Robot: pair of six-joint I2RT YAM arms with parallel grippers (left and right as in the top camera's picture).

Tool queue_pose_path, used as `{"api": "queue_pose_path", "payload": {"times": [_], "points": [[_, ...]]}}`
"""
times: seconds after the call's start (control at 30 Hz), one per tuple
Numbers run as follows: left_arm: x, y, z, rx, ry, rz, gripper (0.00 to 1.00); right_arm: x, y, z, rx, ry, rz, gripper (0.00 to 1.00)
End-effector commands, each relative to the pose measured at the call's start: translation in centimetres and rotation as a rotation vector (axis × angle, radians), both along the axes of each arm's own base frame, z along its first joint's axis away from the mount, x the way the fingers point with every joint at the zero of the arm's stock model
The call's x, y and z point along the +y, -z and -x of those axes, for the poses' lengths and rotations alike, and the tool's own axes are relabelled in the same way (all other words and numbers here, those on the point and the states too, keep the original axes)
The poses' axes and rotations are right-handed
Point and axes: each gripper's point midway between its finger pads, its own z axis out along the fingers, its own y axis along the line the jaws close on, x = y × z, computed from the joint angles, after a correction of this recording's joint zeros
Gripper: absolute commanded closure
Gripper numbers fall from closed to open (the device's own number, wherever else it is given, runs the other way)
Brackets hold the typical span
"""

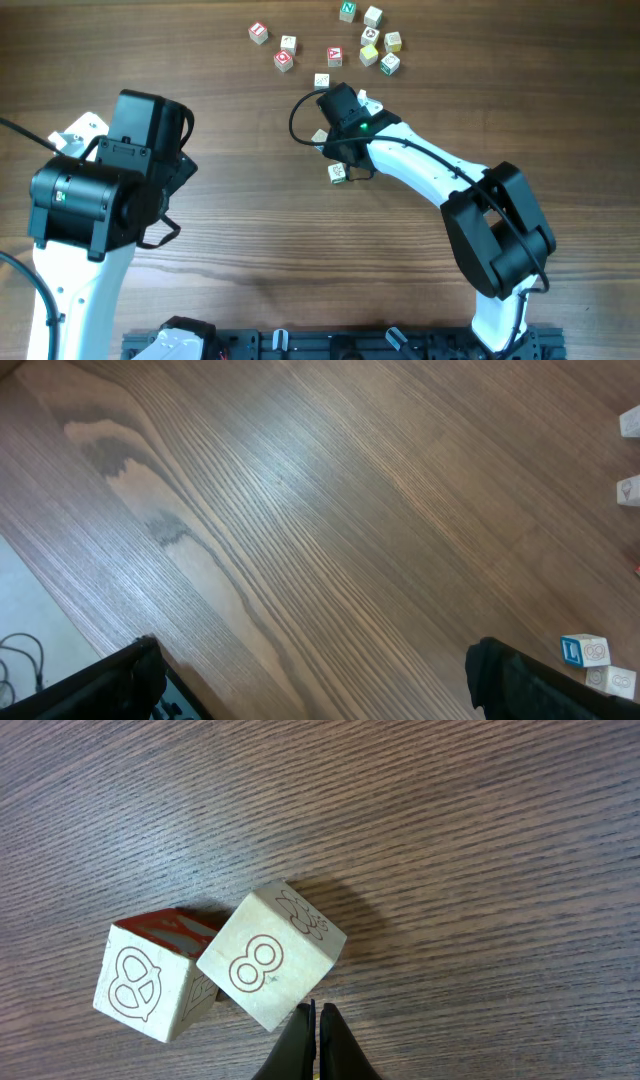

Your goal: Form a circle

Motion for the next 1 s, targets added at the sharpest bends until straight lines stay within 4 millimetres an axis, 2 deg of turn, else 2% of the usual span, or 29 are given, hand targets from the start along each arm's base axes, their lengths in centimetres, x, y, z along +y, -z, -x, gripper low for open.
{"api": "queue_pose_path", "payload": {"times": [0.0, 0.17, 0.5, 0.6, 0.7, 0.8, 0.87, 0.97], "points": [[0.3, -0.2, 0.1, -0.009, -0.008, -0.001, 0.0, 0.4, -0.2, 0.0, 0.002, 0.004, -0.015, 0.95], [0.3, -0.2, 0.1, -0.009, -0.008, -0.001, 0.0, 0.3, 0.0, 0.7, 0.033, 0.0, -0.011, 0.95], [0.3, -0.2, 0.1, -0.009, -0.008, -0.001, 0.0, 0.3, -0.4, 0.6, 0.028, 0.001, -0.015, 0.95], [0.3, -0.2, 0.1, -0.009, -0.008, -0.001, 0.0, 0.6, -1.6, 0.6, -0.002, -0.007, -0.019, 0.95], [0.3, -0.2, 0.1, -0.009, -0.008, -0.001, 0.0, 1.1, -4.3, 0.3, -0.105, -0.014, 0.015, 0.95], [0.3, -0.2, 0.1, -0.009, -0.008, -0.001, 0.0, 2.0, -6.3, 0.3, -0.199, -0.023, 0.049, 0.95], [0.3, -0.2, 0.1, -0.009, -0.008, -0.001, 0.0, 2.8, -6.7, 0.3, -0.228, -0.063, 0.058, 0.95], [0.3, -0.2, 0.1, -0.009, -0.008, -0.001, 0.0, 2.2, -6.3, 0.9, -0.201, -0.035, 0.073, 0.95]]}}
